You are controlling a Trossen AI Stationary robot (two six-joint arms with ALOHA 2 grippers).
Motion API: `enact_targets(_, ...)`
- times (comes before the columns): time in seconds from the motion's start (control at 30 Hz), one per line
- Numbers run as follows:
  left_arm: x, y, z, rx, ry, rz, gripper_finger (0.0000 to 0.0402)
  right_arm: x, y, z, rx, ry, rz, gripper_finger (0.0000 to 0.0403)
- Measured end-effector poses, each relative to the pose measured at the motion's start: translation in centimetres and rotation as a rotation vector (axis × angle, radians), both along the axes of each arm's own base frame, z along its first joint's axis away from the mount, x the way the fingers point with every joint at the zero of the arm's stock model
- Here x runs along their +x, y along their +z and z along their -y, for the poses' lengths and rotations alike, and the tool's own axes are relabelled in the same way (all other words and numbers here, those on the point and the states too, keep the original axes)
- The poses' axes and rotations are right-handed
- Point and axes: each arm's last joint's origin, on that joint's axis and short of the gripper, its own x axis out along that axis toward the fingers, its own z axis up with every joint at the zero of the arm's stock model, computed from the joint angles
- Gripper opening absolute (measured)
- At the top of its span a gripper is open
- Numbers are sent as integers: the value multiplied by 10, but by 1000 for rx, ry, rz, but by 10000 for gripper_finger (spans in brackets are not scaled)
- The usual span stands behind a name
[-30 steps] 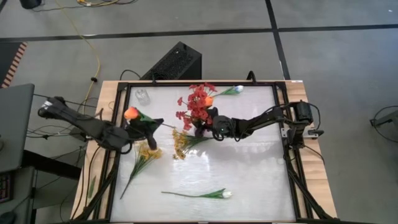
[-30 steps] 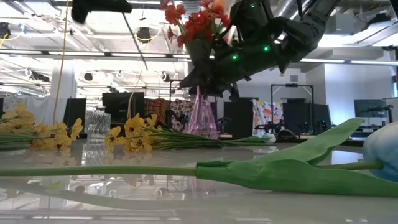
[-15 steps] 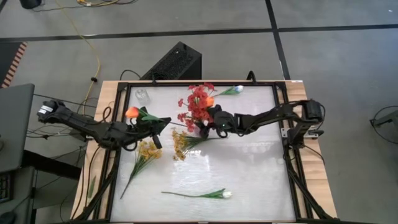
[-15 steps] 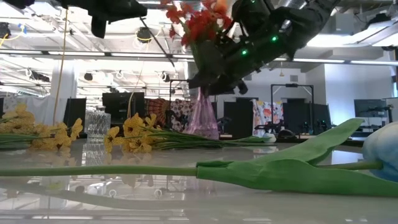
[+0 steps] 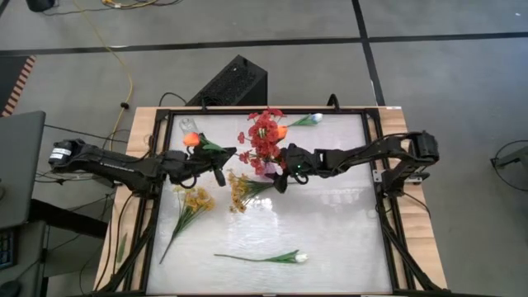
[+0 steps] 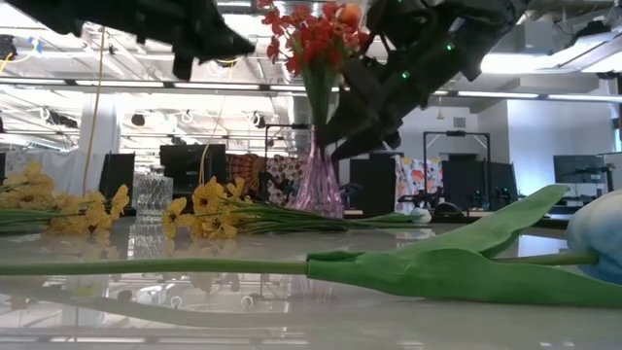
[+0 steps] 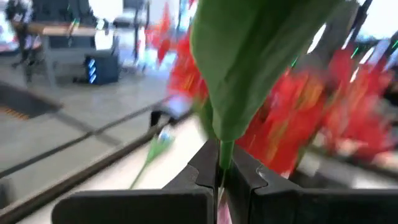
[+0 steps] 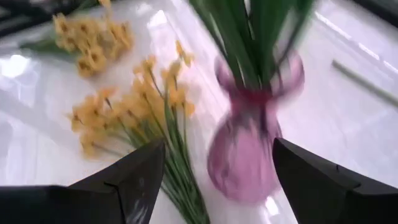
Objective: Sort flowers into vase by color
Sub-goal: Put the orange tulip into the violet vase
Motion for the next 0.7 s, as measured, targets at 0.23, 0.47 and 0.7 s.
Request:
enact_targets(0.23,2,4,-10,-2,-29,52,0,5,-8,3,-27,-73,0,321)
enact_targets(0.47,4,2,-15,-36,-14,66,0,6,-9,3,-38,-85,16,321)
enact_targets(0.7,10,-3,-16,-74,-28,77,0,7,-6,5,-57,-88,41,321)
